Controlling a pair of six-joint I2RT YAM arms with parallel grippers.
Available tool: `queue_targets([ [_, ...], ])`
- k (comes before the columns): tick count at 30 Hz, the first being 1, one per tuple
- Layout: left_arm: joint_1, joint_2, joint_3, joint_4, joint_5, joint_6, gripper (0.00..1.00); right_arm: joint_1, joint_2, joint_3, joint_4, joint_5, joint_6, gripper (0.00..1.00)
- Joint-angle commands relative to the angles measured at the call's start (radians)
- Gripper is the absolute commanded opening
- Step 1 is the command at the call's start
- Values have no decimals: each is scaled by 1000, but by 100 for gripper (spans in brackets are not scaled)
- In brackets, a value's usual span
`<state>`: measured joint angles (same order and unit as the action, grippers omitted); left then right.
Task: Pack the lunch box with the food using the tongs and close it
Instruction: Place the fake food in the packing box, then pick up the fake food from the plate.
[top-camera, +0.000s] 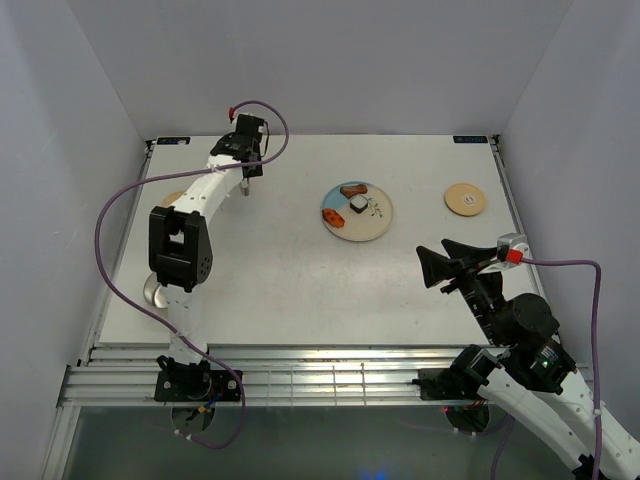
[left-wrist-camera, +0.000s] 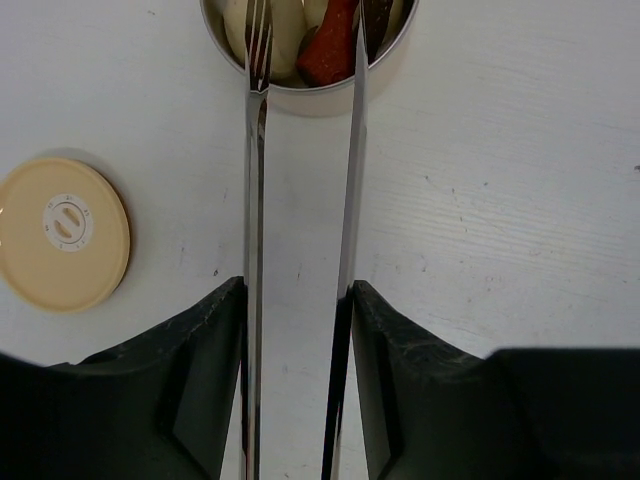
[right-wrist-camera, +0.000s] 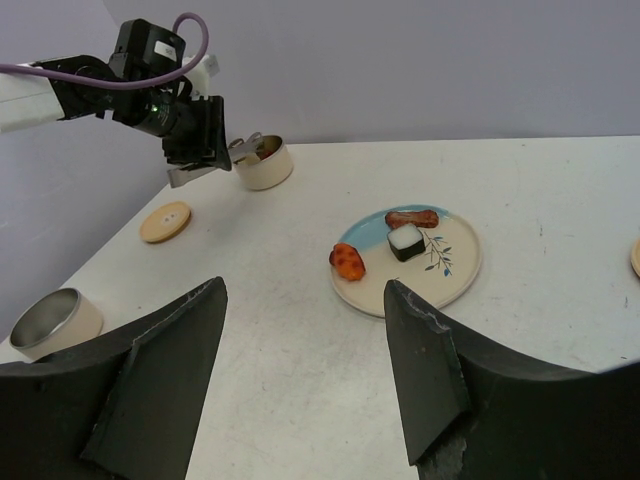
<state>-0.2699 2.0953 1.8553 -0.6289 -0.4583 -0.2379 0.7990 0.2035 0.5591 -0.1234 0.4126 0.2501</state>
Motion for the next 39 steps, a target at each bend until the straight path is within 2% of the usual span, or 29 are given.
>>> queue_targets([
  [1, 5, -136, -1, 6, -5, -21, 55, 3, -10, 1, 50, 8, -11, 70],
  [7, 9, -213, -41, -29, -62, -78, 57, 2, -3, 1, 50, 5, -9, 70],
  [12, 35, -257, -74, -142, -83, -175, 57, 3, 0, 1, 51, -3, -9, 71],
  [16, 69, -343, -185, -178, -62, -248, 57, 2, 14, 2, 53, -17, -9, 71],
  [22, 149, -442, -309, -219, 52, -322, 55, 3, 39, 1, 56, -27, -9, 71],
  [26, 159, -510, -409, -242, -42, -362, 55, 3, 54, 2, 57, -41, -9, 71],
  [29, 208, -576, -478, -238, -7, -399, 55, 3, 59, 8, 54, -55, -11, 71],
  [33, 230, -633, -502, -241, -19, -416, 54, 5, 44, 7, 54, -58, -9, 72],
  [39, 192, -702, -530, -167, 168, -287, 50, 3, 36, 9, 54, -74, -9, 72],
])
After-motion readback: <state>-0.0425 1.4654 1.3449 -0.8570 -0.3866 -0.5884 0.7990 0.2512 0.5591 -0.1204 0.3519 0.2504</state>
